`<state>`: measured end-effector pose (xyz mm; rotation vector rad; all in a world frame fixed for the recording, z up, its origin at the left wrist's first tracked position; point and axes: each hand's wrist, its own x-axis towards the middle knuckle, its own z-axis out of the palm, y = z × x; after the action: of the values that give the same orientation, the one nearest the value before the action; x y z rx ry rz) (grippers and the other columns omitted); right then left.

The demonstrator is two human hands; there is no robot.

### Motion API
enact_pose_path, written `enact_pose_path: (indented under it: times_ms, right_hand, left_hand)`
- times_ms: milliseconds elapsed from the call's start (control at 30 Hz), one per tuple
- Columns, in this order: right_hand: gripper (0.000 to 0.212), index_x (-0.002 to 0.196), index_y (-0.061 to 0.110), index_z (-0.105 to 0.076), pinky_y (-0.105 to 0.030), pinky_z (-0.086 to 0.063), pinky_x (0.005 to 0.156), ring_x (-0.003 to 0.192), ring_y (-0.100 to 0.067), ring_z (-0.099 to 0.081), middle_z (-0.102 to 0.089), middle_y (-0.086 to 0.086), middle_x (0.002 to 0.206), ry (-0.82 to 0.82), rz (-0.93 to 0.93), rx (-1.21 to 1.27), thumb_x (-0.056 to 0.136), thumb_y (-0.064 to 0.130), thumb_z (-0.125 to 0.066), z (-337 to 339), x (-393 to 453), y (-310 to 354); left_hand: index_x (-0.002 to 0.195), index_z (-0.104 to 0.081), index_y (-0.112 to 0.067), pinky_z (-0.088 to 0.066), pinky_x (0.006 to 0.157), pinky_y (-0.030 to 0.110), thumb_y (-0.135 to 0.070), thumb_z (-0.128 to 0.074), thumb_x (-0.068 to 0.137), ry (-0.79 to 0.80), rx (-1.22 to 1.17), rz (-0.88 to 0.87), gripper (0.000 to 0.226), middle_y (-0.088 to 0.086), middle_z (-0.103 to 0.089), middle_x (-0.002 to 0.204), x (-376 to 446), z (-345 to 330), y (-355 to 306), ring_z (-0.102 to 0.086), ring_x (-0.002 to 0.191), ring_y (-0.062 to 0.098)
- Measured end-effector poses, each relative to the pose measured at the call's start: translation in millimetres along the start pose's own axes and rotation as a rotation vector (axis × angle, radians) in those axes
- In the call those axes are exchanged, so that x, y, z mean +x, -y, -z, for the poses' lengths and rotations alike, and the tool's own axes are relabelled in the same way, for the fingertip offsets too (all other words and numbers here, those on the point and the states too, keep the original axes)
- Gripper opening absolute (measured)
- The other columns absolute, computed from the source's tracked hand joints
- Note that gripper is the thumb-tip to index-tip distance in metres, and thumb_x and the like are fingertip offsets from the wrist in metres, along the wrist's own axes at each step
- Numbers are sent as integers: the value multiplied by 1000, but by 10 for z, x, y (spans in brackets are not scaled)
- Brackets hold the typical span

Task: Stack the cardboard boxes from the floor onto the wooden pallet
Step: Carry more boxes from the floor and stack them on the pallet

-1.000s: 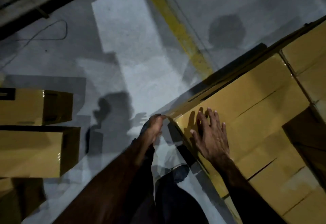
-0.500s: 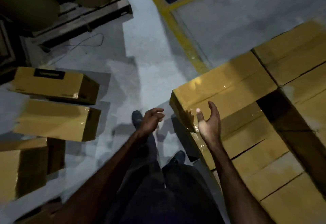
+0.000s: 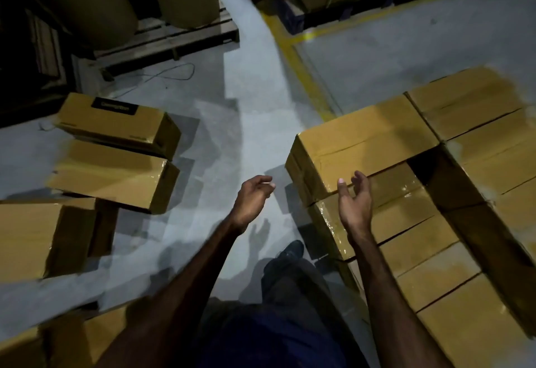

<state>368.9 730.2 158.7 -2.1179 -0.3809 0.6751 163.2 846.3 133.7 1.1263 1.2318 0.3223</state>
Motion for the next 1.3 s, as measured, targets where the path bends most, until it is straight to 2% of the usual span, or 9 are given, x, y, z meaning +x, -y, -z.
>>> enact_pose_path:
  times_ms: [133, 233, 333, 500, 633, 800, 1067, 1133, 1300]
  right_hand:
    - [53, 154, 27, -45, -36, -45, 102, 139, -19, -49, -53, 0, 153, 40, 65, 40, 105, 36, -63, -243, -711, 33]
    - [51, 150, 19, -51, -42, -46, 112, 136, -23, -54, -58, -5, 149, 120, 120, 34, 104, 32, -66, -598, -1340, 60]
    - [51, 151, 12, -50, -33, -43, 109, 136, -26, -56, -59, -11, 147, 265, 157, 34, 104, 23, -65, -1026, -1949, 106]
    - [48, 149, 24, -50, -50, -46, 115, 135, -23, -57, -60, -6, 148, 573, 276, -93, 105, 35, -63, -1710, -2815, 210]
    - [50, 151, 29, -48, -47, -46, 116, 137, -19, -54, -57, 0, 151, 774, 362, -158, 105, 40, -63, -2126, -3403, 389]
    - [55, 154, 27, -45, -43, -47, 111, 136, -20, -54, -54, -2, 154, 967, 451, -238, 104, 42, -62, -2539, -3890, 539]
    - [56, 154, 25, -46, -36, -46, 103, 133, -21, -56, -57, -4, 150, 1259, 535, -350, 104, 40, -64, -3005, -4384, 554]
    - [54, 153, 24, -47, -34, -45, 102, 132, -20, -57, -58, -4, 150, 1325, 528, -377, 104, 40, -64, -3110, -4511, 492]
    - [52, 152, 23, -48, -31, -43, 101, 133, -19, -56, -58, -3, 148, 1482, 485, -435, 105, 37, -63, -3341, -4787, 277]
  left_hand:
    - [118, -71, -32, -52, 98, 39, -35, -68, 98, -31, -49, -75, 20, -9, -77, 106, -487, 478, 228, -70, 109, 13]
    - [127, -70, -27, -53, 99, 39, -32, -67, 101, -98, -94, -94, 27, -5, -75, 113, -994, 1009, 496, -69, 111, 12]
    - [131, -69, -22, -54, 101, 40, -30, -67, 101, -222, -139, -97, 31, -1, -74, 117, -1559, 1600, 821, -69, 111, 16]
    - [132, -68, -22, -53, 104, 43, -34, -66, 102, -459, -269, -51, 32, -1, -73, 121, -2399, 2460, 1437, -67, 114, 16]
    - [130, -69, -20, -54, 99, 37, -28, -65, 104, -688, -453, -53, 28, -4, -73, 121, -2889, 2878, 1838, -68, 112, 14]
    - [113, -70, -29, -56, 95, 35, -25, -65, 103, -916, -617, -66, 12, -10, -73, 113, -3339, 3153, 2204, -69, 109, 15]
    - [123, -71, -24, -60, 85, 41, -27, -65, 103, -1142, -716, 41, 21, -1, -73, 116, -3831, 3235, 2680, -69, 108, 23]
    - [124, -70, -25, -58, 77, 33, -28, -64, 105, -1186, -780, 79, 20, -1, -71, 121, -3980, 3154, 2746, -67, 110, 21]
    - [120, -66, -33, -57, 86, 37, -31, -63, 105, -1333, -778, 200, 16, -1, -71, 122, -4314, 2866, 2914, -69, 109, 19]
